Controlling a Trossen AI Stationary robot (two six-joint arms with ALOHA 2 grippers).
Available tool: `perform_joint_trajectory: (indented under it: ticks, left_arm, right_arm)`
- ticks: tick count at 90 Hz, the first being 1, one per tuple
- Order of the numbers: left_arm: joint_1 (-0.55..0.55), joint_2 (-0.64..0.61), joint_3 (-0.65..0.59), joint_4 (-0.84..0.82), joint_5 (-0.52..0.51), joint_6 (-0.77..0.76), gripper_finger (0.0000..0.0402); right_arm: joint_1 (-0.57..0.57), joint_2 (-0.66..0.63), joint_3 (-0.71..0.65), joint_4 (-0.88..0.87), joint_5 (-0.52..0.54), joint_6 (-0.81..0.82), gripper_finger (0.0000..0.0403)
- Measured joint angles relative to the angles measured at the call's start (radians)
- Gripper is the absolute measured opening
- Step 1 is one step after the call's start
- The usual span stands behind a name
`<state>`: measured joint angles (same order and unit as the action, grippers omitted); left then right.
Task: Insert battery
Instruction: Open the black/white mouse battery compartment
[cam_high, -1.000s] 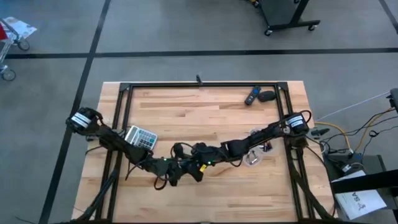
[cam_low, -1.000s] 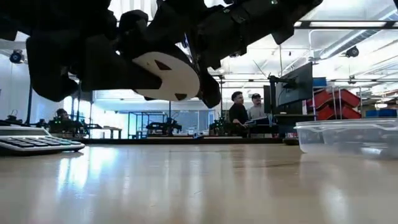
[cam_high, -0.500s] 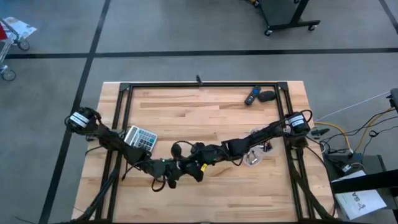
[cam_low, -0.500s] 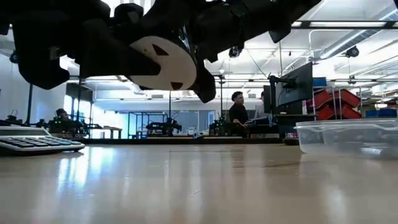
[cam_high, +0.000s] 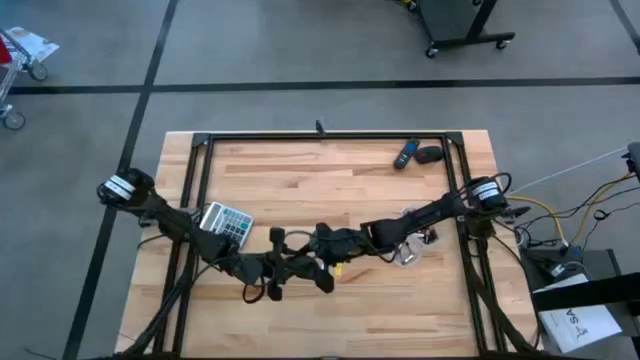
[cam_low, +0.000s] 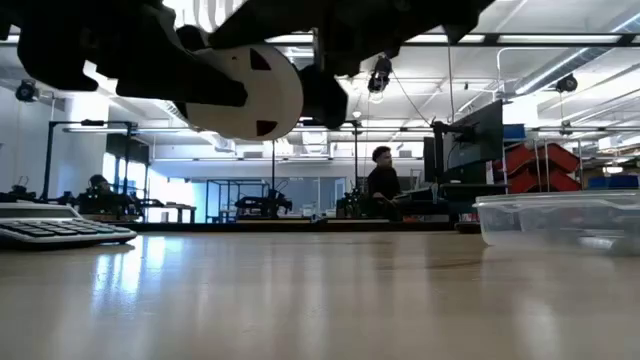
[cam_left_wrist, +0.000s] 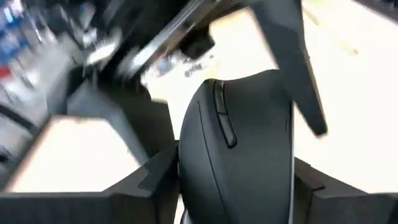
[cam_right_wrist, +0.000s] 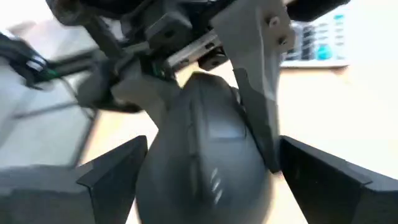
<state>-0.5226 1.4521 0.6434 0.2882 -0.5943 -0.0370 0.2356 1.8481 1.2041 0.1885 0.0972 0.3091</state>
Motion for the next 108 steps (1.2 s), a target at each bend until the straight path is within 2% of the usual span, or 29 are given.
perform_joint_trajectory:
  ticks: [15,26,41,50,59,81,108]
  left_arm:
    - [0.068,-0.024,0.0,-0.121,0.101,-0.278,0.0169]
    - [0.155,-0.011,-0.003,-0.169,0.248,-0.491,0.017]
    - [0.253,0.025,-0.003,-0.184,0.407,-0.671,0.0171]
    - [0.286,0.035,-0.004,-0.193,0.462,-0.701,0.0176]
    - [0.3,0.04,-0.004,-0.195,0.475,-0.724,0.0181]
    - [0.299,0.04,-0.005,-0.193,0.482,-0.704,0.02]
    - [0.297,0.041,-0.011,-0.201,0.482,-0.556,0.0247]
  right_arm:
    - [0.026,-0.045,0.0,-0.082,0.233,-0.225,0.0335]
    - [0.061,-0.026,-0.007,-0.083,0.301,-0.328,0.0333]
    - [0.085,0.015,-0.011,-0.074,0.41,-0.327,0.0333]
    - [0.094,0.045,-0.012,-0.063,0.49,-0.269,0.0328]
    - [0.092,0.077,-0.016,-0.055,0.541,-0.231,0.032]
    - [0.08,0.16,-0.016,0.076,0.557,-0.221,0.0296]
    - [0.06,0.182,-0.02,0.078,0.551,-0.197,0.0263]
